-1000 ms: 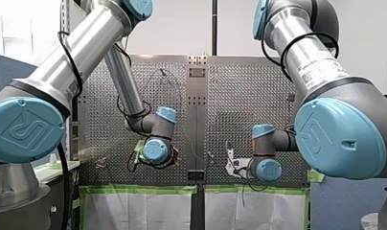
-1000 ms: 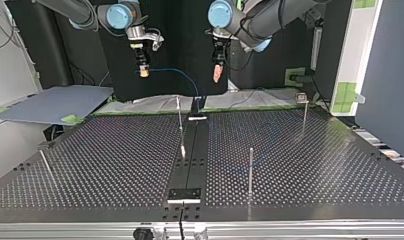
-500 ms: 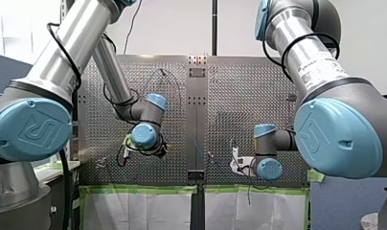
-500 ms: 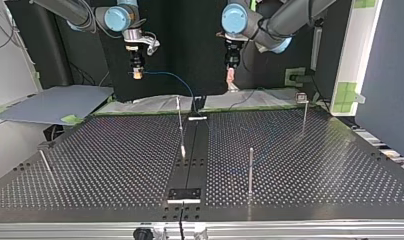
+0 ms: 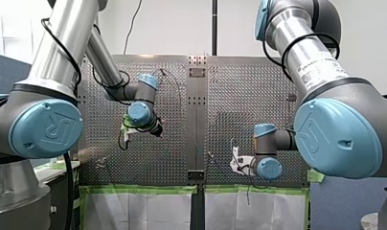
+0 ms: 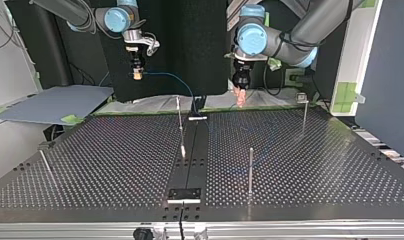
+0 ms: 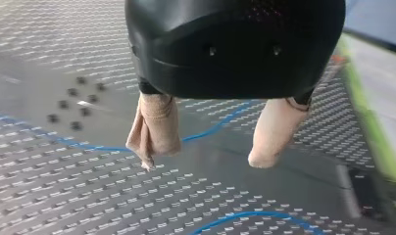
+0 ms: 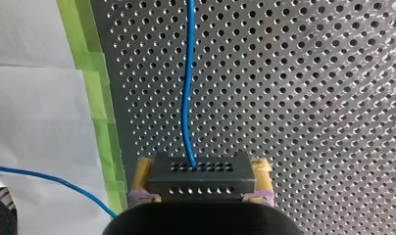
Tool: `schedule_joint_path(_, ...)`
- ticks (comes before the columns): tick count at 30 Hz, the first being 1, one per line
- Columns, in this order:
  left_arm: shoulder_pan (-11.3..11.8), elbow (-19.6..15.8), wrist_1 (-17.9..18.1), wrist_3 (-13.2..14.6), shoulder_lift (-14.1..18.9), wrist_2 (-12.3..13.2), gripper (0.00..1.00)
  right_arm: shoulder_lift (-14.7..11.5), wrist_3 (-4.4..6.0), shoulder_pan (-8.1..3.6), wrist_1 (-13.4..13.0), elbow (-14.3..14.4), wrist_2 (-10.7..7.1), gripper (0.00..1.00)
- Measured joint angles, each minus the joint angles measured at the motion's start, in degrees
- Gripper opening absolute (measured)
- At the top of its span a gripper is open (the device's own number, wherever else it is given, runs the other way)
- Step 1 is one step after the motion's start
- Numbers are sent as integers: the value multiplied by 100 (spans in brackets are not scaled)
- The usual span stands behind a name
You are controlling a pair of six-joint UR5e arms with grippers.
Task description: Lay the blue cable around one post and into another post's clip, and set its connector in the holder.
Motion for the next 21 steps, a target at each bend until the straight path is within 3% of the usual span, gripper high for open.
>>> schedule_joint_path(10,501,560,-566,-500,566,32,100,1,36,0,31,-4,-26,0)
schedule_joint_path(16,548,901,-913,-460,914,-132,100,0,44,-5,24,-5,-53,0)
schedule_joint_path(21,520,933,-1179,-326,1183,-335,100,1,46,-33,27,-6,-68,0)
